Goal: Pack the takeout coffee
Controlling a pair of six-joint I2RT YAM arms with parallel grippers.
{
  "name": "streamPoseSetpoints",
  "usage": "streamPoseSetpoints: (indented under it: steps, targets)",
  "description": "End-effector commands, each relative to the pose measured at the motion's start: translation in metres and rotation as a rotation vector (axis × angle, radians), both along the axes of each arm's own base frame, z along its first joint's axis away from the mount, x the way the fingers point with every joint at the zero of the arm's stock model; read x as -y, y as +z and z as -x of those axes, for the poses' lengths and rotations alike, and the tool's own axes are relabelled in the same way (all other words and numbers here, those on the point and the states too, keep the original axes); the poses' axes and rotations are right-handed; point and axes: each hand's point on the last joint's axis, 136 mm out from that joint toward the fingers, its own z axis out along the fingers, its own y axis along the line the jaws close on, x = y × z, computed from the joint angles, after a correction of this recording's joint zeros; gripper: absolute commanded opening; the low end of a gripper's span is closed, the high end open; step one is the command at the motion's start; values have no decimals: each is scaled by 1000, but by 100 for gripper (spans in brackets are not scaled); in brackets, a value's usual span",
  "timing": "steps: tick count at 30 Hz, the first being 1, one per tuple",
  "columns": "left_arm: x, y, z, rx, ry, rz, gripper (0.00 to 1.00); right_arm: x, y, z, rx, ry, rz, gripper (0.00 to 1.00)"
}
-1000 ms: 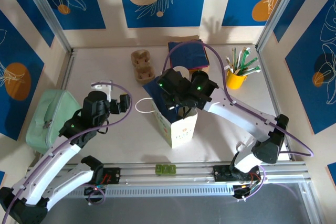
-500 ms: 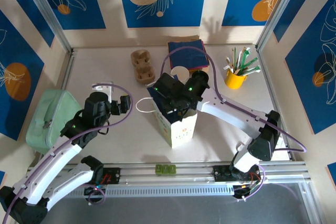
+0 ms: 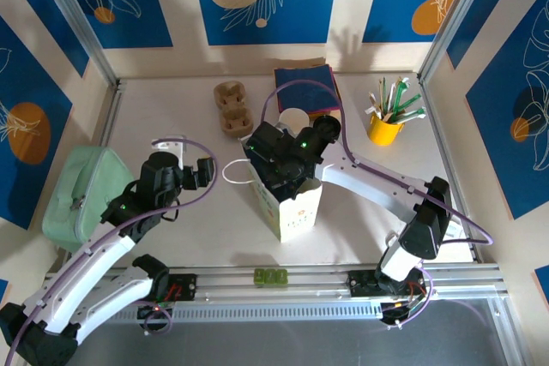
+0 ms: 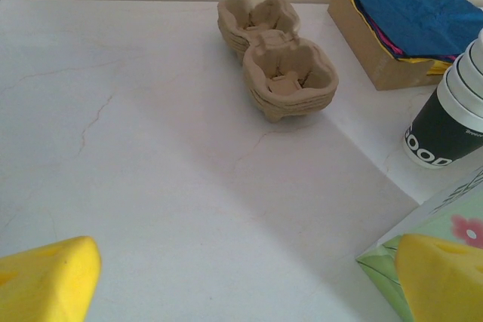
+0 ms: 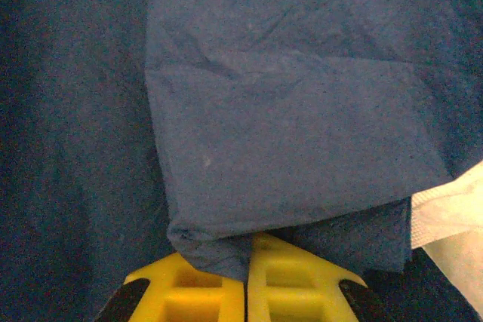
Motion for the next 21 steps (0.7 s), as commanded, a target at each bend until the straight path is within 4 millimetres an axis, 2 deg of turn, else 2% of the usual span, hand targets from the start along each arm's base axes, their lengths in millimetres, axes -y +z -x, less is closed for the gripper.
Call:
streamPoseSetpoints:
  steps: [1, 6, 12, 17, 21]
  targets:
    - [-1, 2, -2, 17, 10, 29, 99, 5, -6, 5, -41, -19, 15, 3]
    - [-1, 1, -2, 17, 9, 27, 99, -5, 4, 7, -59, 20, -36, 10]
    - [-1, 0, -2, 15, 10, 25, 99, 0, 19, 3, -40, 12, -22, 24]
    - [2, 0, -2, 19, -2, 37, 99, 4, 36, -2, -7, 8, -18, 26]
    - [2, 1, -3, 22, -1, 35, 99, 6, 57, -7, 34, 11, -39, 26]
